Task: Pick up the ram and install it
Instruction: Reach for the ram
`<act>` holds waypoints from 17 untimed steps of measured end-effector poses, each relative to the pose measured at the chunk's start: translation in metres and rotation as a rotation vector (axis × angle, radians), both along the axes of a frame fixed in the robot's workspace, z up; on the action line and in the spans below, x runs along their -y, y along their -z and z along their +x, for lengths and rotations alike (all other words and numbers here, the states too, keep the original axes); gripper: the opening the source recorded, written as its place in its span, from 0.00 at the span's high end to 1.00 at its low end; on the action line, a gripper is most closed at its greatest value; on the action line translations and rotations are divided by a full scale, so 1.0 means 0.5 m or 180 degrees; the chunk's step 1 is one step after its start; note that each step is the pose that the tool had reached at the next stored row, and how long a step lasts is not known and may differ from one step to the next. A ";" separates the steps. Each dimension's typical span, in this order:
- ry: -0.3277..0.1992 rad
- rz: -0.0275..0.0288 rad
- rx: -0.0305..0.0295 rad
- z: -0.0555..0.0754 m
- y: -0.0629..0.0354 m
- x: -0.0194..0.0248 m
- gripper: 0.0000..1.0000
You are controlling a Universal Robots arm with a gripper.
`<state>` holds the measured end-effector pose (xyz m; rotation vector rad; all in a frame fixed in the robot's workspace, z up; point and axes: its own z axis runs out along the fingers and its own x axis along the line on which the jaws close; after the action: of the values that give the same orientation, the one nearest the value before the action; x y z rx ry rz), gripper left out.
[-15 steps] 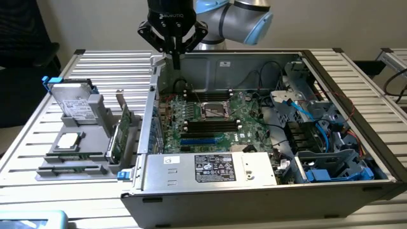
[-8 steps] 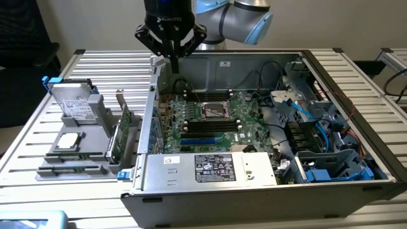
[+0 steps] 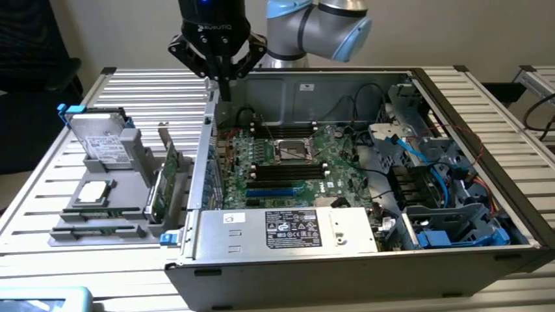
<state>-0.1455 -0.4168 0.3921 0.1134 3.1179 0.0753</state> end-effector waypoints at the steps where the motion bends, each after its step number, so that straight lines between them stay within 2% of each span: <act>1: 0.0000 0.0000 0.0000 -0.007 0.000 0.0010 0.89; 10: 0.0000 0.0000 0.0005 -0.049 0.005 0.0075 0.89; 17: 0.0000 0.0000 0.0005 -0.093 0.007 0.0242 0.89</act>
<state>-0.1919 -0.4289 0.3886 0.1134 3.1163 0.0753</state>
